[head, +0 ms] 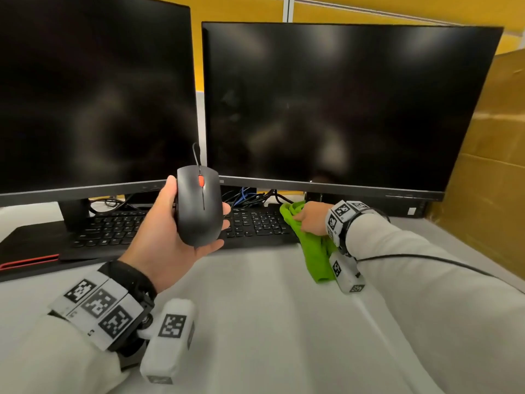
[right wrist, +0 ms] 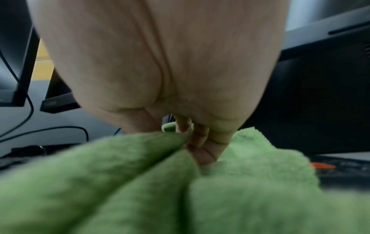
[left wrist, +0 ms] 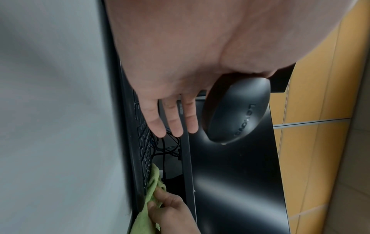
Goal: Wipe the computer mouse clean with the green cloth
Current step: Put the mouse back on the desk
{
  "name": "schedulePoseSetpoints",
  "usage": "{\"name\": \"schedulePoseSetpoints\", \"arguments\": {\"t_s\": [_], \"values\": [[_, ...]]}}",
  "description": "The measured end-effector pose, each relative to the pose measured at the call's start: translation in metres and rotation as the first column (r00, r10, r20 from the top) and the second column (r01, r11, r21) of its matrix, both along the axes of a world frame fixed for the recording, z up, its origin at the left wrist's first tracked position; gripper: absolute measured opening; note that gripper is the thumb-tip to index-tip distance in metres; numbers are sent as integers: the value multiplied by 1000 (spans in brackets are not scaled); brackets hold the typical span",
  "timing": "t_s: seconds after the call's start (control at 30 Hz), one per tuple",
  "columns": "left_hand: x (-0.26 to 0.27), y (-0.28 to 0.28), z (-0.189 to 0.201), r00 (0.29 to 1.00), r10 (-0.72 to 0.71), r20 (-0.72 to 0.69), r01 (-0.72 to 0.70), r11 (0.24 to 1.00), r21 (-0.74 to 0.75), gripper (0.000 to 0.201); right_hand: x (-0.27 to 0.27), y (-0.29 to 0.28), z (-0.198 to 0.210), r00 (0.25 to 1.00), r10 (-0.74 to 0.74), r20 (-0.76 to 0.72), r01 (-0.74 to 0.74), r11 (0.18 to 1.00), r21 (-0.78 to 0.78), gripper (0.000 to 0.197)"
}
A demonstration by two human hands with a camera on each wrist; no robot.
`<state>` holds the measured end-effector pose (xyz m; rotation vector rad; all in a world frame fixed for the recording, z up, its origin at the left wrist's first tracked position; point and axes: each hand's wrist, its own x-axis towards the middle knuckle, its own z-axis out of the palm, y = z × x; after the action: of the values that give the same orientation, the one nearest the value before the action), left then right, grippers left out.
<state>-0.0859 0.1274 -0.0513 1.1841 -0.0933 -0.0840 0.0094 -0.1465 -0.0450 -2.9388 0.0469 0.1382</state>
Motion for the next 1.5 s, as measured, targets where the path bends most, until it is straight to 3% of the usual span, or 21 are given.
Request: {"name": "schedulePoseSetpoints", "arguments": {"t_s": [0.1,0.23,0.3,0.4,0.47,0.63,0.9,1.1,1.23,1.33,1.5], "values": [[-2,-1,0,1000,5,-9,-5,1000,12,69,-3,-10,6,998,-58,20,60,996,-67,11],[-3,-2,0,1000,7,-29,-6,999,34,67,-5,-7,11,997,-69,20,71,988,-140,14],[-4,-4,0,999,7,-37,-6,999,44,68,-5,0,11,1000,-28,0,28,998,-53,3],[-4,-5,0,999,9,-42,-6,999,53,66,-3,6,5,1000,8,0,-8,1000,8,23],[-4,-4,0,999,10,-45,-8,999,53,66,-6,3,5,1000,-30,0,30,999,27,19],[-5,-2,2,998,26,-51,-24,999,42,66,-13,0,13,988,-139,62,138,990,15,38],[-4,-3,1,998,22,-66,-18,998,64,68,-9,4,11,976,-213,-34,214,939,268,33],[-2,0,0,997,43,-57,-40,998,49,68,-10,-21,15,978,-203,47,201,979,44,35],[0,1,0,997,53,-48,-52,999,10,70,-9,-29,15,963,-252,101,257,966,-40,17],[2,2,0,998,49,-46,-49,999,14,70,-13,-35,9,931,-318,177,332,941,-59,28],[3,1,-1,998,43,-49,-41,998,40,70,-12,-32,5,979,-202,35,205,972,-112,39]]}}
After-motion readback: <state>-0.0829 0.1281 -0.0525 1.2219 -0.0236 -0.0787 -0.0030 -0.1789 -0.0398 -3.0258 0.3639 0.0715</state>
